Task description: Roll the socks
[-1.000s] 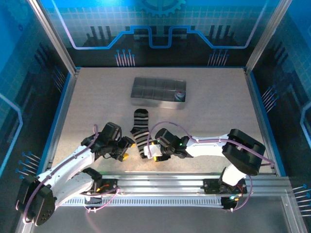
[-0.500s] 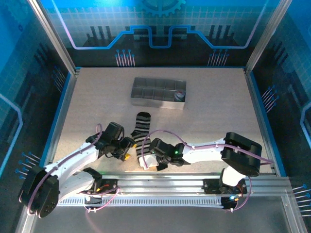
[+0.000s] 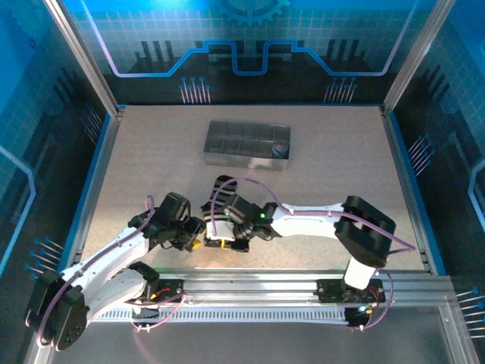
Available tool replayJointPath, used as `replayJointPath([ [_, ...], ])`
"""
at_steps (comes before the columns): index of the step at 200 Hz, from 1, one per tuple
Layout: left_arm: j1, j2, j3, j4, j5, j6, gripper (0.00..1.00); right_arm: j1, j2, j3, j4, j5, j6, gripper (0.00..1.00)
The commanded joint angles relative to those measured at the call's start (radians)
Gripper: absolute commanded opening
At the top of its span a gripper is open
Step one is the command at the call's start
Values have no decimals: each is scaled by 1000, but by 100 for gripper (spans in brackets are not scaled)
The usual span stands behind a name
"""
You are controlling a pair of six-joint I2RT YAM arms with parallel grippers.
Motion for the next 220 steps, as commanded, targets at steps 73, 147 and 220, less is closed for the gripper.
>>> replayJointPath([
  [73,10,-30,-17,11,22,-18,8,-113,256,229,-255,-253,225,0],
  [147,4,80,-49,163,79,-55,9,-143,291,253,-253,-305,292,0],
  [220,0,298,-27,168,59,-18,7,-144,247,199,-187,-281,306,0],
])
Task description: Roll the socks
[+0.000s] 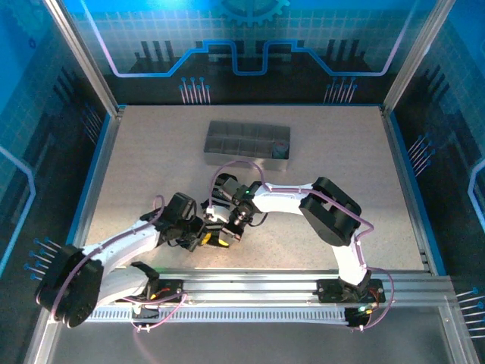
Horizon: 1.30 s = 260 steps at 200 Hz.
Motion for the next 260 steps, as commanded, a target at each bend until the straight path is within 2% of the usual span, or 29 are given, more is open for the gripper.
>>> replayJointPath([
  [1,-3,80,21,-68,4,26,7,-7,-22,-35,36,17,10,0],
  [7,-3,99,24,-89,-2,30,6,-6,-46,-56,64,31,5,2],
  [32,-4,146,41,-136,-22,55,4,10,-213,-212,253,129,-51,27],
  [49,-3,152,59,-162,-39,69,4,54,-341,-325,354,289,-154,34],
  [73,0,160,74,-184,-48,82,4,167,-468,-485,497,532,-354,47],
  [106,2,173,90,-201,-51,96,4,257,-435,-496,515,701,-515,51],
  [124,2,176,95,-202,-50,98,4,282,-384,-475,544,741,-563,52],
  [161,4,191,108,-196,-47,104,3,297,-256,-414,577,787,-580,49],
  [183,7,190,113,-198,-48,111,3,298,-197,-361,580,810,-559,43],
  [197,11,183,118,-205,-47,115,3,293,-165,-342,562,821,-537,33],
  [216,19,131,134,-242,-61,111,4,281,-151,-317,504,786,-490,11],
  [228,34,67,150,-284,-76,104,12,274,-161,-314,476,749,-460,0],
  [250,83,-59,173,-377,-98,100,37,238,-186,-291,394,622,-377,0],
  [260,114,-101,173,-417,-93,102,45,214,-190,-275,358,550,-334,0],
])
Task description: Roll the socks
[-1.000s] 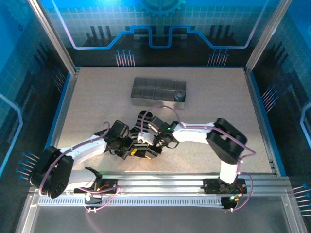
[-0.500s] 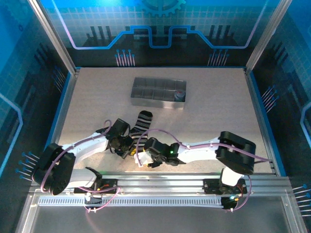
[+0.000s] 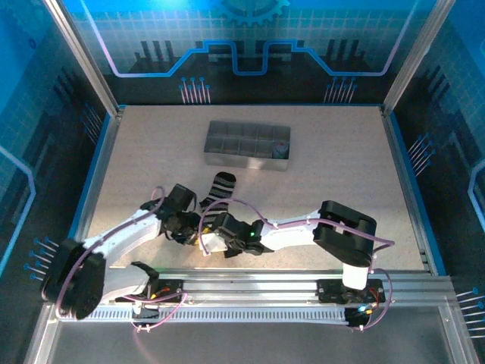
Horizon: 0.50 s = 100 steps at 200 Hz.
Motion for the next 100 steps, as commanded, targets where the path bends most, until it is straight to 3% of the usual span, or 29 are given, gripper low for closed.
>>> replayJointPath([
  [1,58,-109,38,-174,-41,12,45,-55,-2,40,-129,-164,124,0],
  [39,101,-227,13,-249,-20,15,48,-143,53,157,-296,-453,237,0],
  [70,95,-289,-35,-161,45,3,48,-198,123,253,-394,-596,321,0],
  [100,45,-287,-71,-62,57,-72,53,-261,191,302,-426,-748,433,0],
])
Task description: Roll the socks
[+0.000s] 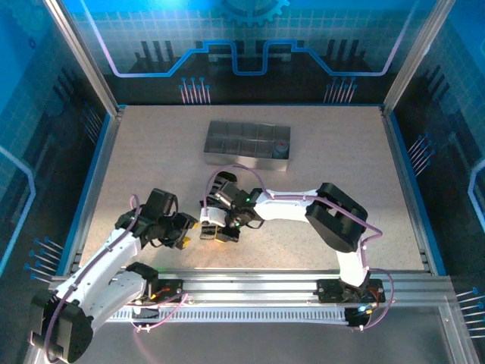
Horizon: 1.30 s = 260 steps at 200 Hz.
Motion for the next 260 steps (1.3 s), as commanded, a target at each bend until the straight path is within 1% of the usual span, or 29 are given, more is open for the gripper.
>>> replayJointPath([
  [1,-39,2,-37,77,36,-63,53,-45,63,45,-100,-196,131,0],
  [24,-89,50,-57,174,22,-132,55,-91,114,71,-117,-285,211,0],
  [41,-119,105,-68,228,25,-180,60,-111,139,86,-127,-318,245,0],
  [50,-130,131,-68,238,22,-196,60,-118,147,89,-129,-328,255,0],
  [90,-146,231,-81,301,-13,-260,58,-140,169,82,-111,-375,302,0],
  [121,-146,323,-71,381,-27,-280,55,-143,177,78,-110,-380,310,0],
  [145,-149,379,-54,383,-19,-277,46,-143,177,75,-100,-378,315,0],
  [153,-150,391,-56,380,-15,-278,39,-143,177,75,-98,-377,315,0],
  [161,-152,400,-59,375,-12,-281,28,-143,175,72,-96,-373,312,0],
  [172,-156,406,-59,348,-10,-282,5,-142,161,64,-89,-358,299,0],
  [176,-158,407,-57,332,-8,-282,0,-140,150,58,-80,-349,291,5],
  [184,-158,410,-55,297,-7,-282,0,-135,115,31,-48,-332,269,18],
  [190,-158,413,-55,280,-4,-282,0,-127,78,1,-11,-301,253,26],
  [199,-158,417,-56,263,4,-283,0,-110,0,-63,71,-243,217,34],
  [211,-155,426,-50,230,10,-287,0,-77,-116,-164,191,-127,147,43],
  [225,-157,439,-37,191,11,-290,0,-7,-262,-301,344,87,26,51],
  [233,-155,447,-27,173,11,-292,0,42,-330,-390,449,221,-53,59],
  [242,-153,457,-16,162,13,-287,0,95,-379,-465,543,341,-150,69],
  [250,-149,468,-4,149,15,-282,0,131,-393,-486,563,422,-216,71],
  [260,-148,484,10,132,15,-272,0,163,-383,-465,509,493,-264,70],
])
